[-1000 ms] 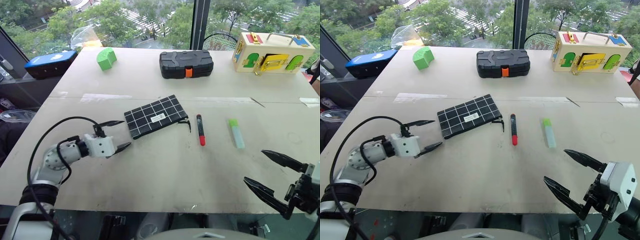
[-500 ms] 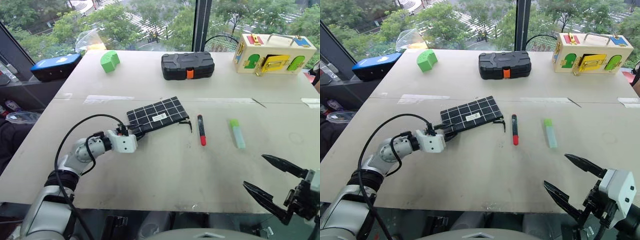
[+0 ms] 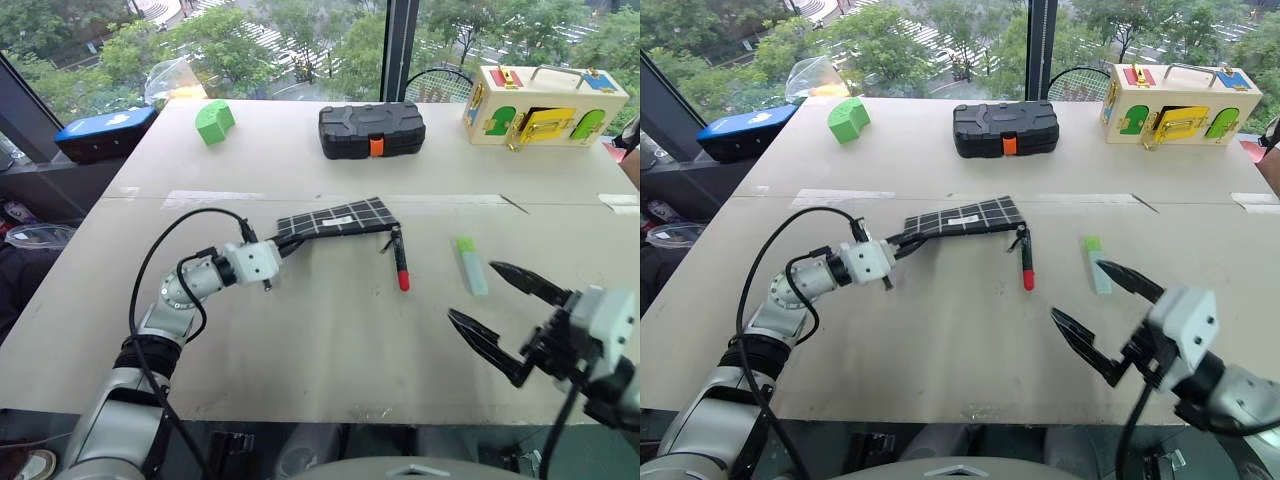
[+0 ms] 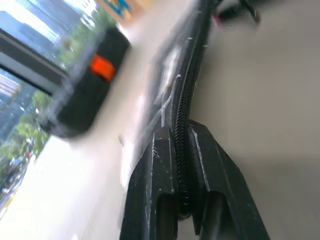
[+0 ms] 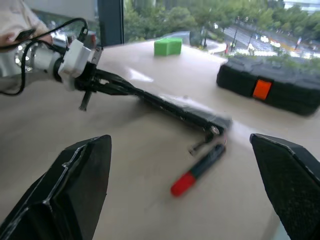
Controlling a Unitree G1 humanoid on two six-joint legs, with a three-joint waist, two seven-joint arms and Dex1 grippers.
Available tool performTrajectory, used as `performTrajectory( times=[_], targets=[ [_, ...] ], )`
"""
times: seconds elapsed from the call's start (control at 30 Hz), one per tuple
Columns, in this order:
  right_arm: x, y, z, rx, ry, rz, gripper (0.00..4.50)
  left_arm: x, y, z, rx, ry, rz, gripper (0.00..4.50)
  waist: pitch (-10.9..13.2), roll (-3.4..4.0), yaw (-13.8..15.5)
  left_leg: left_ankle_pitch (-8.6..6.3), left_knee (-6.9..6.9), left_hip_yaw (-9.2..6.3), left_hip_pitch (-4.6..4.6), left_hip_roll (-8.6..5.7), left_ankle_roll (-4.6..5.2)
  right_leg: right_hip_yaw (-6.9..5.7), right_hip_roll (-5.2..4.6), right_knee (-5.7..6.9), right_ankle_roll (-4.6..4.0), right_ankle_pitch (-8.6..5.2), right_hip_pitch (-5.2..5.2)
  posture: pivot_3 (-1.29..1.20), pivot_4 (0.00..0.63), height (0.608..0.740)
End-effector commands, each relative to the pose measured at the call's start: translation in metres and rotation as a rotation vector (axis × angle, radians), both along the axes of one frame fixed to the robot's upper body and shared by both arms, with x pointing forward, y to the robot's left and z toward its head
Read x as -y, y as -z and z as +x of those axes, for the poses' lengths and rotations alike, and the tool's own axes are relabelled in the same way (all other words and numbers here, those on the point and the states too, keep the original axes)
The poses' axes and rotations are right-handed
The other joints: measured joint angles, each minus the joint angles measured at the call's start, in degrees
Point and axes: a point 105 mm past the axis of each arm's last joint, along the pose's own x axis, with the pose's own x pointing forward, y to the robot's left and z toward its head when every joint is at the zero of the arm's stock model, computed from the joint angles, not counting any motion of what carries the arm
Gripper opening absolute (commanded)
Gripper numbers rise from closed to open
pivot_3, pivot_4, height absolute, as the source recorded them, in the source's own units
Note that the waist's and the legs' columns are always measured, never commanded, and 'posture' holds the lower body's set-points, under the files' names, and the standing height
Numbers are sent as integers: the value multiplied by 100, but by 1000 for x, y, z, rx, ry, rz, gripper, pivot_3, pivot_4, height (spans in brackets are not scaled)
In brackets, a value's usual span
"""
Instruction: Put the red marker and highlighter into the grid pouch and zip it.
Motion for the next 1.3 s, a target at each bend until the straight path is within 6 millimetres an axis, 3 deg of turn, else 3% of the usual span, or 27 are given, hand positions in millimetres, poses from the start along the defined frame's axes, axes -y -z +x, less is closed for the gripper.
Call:
performTrajectory(
  times=[0.03, 0.13, 0.27, 0.47, 0.77, 0.87, 0.93, 0.97, 1.03, 1.13, 1.3],
  targets=[
    [0, 9, 31, -68, 152, -94, 4500, 15, -30, 1, 24, 41, -87, 114, -2, -4, -40, 0, 0, -1, -2, -1, -1, 1, -1, -1, 0, 0, 0, 0, 150, 740],
    [-2, 13, 65, -186, 244, -32, 4500, 27, -37, 1, 4, 58, -120, 114, -4, -12, -91, 1, 0, 2, -4, -2, -2, 1, -1, -7, -2, 1, 1, 0, 150, 740],
    [3, 18, 91, -319, 377, 31, 4500, 38, -40, -2, -4, 62, -129, 114, -6, -16, -104, -2, -8, -4, -14, 2, -6, -1, 3, -9, -7, 2, -17, 0, 150, 740],
    [-7, 8, 101, -425, 372, 181, 4500, 49, -42, -6, 4, 71, -116, 114, -10, -18, -162, -1, 13, -23, -86, -3, -9, -9, 1, -7, -20, 14, -83, 0, 150, 740],
    [-12, -10, 108, -425, 371, 270, 4500, 51, -37, -12, 11, 70, -83, 114, -13, -11, -256, 0, 19, -20, -86, -3, -10, -23, 4, -1, -27, 19, -87, 0, 150, 740],
    [-12, -11, 108, -429, 364, 258, 3709, 51, -36, -14, 13, 69, -80, 0, -13, -11, -256, 0, 19, -19, -86, -3, -10, -26, 2, -1, -27, 19, -88, 0, 150, 740],
    [-15, -10, 108, -436, 348, 250, 2742, 51, -37, -15, 14, 70, -81, 0, -13, -11, -259, 0, 20, -17, -86, -3, -10, -26, 2, 0, -27, 20, -87, 0, 150, 740],
    [-16, -10, 107, -440, 339, 247, 2483, 51, -37, -15, 14, 70, -81, 0, -13, -11, -263, 0, 20, -17, -86, -3, -10, -26, 1, 0, -28, 20, -87, 0, 150, 740],
    [-17, -9, 107, -446, 330, 242, 1352, 50, -37, -15, 14, 68, -81, 0, -13, -11, -265, -1, 20, -16, -86, -3, -10, -26, 1, 0, -28, 20, -87, 0, 150, 740],
    [-18, -8, 106, -450, 323, 232, 46, 49, -38, -15, 12, 63, -82, 0, -13, -11, -266, -1, 20, -16, -86, -2, -10, -26, 1, -1, -28, 20, -88, 0, 150, 740],
    [-16, -7, 105, -444, 317, 218, 46, 50, -37, -17, 10, 64, -76, 0, -13, -10, -271, -1, 20, -16, -86, -3, -10, -27, 1, 0, -28, 20, -88, 0, 150, 740]
  ],
)
